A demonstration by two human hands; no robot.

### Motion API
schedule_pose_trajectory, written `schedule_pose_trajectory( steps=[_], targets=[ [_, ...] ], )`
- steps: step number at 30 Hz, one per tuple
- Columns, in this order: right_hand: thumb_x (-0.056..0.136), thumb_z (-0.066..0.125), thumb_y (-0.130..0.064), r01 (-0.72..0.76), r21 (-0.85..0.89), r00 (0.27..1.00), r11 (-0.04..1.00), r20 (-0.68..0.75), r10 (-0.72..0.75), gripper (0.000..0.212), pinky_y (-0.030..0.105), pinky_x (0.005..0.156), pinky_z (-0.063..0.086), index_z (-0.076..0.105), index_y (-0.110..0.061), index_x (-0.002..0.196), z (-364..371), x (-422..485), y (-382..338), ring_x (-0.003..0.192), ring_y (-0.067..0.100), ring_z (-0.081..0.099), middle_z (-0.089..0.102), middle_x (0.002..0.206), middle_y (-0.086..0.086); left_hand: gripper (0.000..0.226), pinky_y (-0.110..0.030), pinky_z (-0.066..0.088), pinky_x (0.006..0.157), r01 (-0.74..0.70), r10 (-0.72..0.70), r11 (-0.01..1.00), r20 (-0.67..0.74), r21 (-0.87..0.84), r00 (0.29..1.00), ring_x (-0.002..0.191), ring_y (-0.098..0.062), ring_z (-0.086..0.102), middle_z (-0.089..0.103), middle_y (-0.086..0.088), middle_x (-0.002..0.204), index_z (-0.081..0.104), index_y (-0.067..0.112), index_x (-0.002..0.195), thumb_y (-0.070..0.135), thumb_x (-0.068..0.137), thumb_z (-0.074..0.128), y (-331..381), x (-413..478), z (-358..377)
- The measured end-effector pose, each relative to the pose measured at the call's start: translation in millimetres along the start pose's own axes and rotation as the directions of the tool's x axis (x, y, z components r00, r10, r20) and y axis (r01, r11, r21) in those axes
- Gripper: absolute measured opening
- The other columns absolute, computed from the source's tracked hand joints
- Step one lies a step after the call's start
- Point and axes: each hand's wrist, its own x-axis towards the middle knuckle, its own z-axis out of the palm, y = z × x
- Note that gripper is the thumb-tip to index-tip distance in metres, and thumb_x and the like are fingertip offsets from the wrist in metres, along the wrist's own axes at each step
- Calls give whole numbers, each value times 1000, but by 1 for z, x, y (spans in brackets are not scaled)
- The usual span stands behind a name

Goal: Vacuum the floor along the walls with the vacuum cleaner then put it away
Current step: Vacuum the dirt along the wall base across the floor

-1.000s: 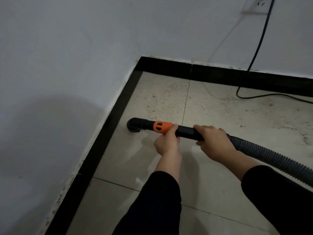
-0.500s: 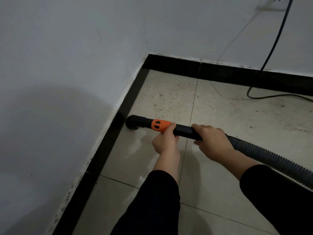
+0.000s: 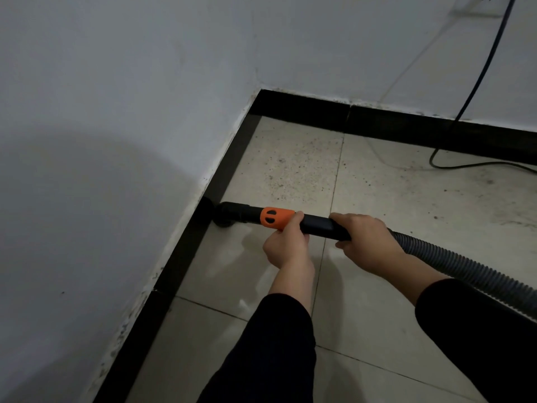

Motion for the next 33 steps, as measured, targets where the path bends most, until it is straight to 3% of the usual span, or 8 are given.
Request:
schedule_pose_trajectory(
  steps=[6,15,21,33],
  targets=[
    [86,61,-11,23,23,999,999,25,-24,30,41,89,45,56,-24,112,-5,-4,4,95,25,59,65,99,0,21,-19,48,49,-2,1,1000,-31,-31,1000,46,-5,63,63,6,46,64,8,64,14,71,83,-4,-10,-1],
    [88,64,-21,43,-64,998,997,-51,-46,31,36,84,41,51,-25,117,-1,-6,7,99,21,56,62,103,-3,17,-20,54,53,83,-81,995,33,-58,996,79,-20,70,71,-12,86,63,6,77,6,74,80,4,-8,2],
    [92,61,-25,17,-124,997,992,-76,-27,34,41,89,39,45,-24,122,7,-4,2,107,22,53,60,112,-4,16,-21,56,60,103,-100,994,105,-26,989,79,-18,69,69,-9,84,63,7,81,6,76,78,9,-2,0],
    [93,59,-27,-27,-173,994,985,-108,8,38,42,88,40,42,-25,126,8,-14,14,108,21,52,59,115,-5,16,-16,54,54,118,-119,993,182,17,976,84,-17,68,70,-9,92,63,5,88,6,78,76,0,-7,6]
  ],
)
